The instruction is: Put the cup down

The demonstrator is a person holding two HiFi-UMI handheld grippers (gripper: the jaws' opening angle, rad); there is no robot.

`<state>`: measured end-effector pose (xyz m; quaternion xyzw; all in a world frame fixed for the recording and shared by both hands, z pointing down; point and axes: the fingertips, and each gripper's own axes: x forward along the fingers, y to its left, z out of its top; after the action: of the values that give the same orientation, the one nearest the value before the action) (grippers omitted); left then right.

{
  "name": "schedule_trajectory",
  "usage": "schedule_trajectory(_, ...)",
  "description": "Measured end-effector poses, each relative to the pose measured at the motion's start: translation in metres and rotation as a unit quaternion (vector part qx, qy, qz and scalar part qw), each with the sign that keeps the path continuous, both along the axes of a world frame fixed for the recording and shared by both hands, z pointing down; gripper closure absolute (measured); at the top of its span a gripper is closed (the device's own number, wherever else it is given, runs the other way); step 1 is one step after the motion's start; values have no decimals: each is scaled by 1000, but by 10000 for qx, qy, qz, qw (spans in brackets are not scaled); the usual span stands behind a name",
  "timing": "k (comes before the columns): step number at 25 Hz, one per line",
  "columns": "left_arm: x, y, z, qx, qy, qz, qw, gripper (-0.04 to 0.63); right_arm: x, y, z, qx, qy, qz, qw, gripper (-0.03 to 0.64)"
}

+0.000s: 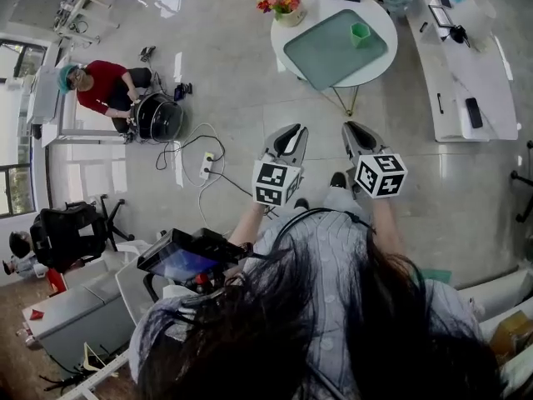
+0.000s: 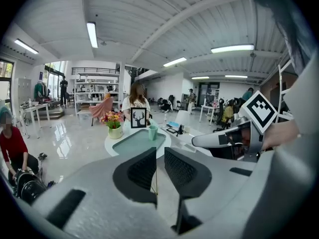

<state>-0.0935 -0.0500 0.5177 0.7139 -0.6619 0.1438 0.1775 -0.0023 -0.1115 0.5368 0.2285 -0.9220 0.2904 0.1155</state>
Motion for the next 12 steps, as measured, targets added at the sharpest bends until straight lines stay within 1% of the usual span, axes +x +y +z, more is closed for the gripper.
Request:
schedule_trajectory(4,2,12,10,42,6,139,9999,541,-2,16,8,23,-11,85,10000,566)
schedule_trajectory(8,1,48,-3,88,111,352,9993,546,-7,61,-6,61,127,195,9997,566)
schedule_trajectory(12,-3,73,-11,145,114,504,9986,551,-13,92,-17,141,158,281,9994,566)
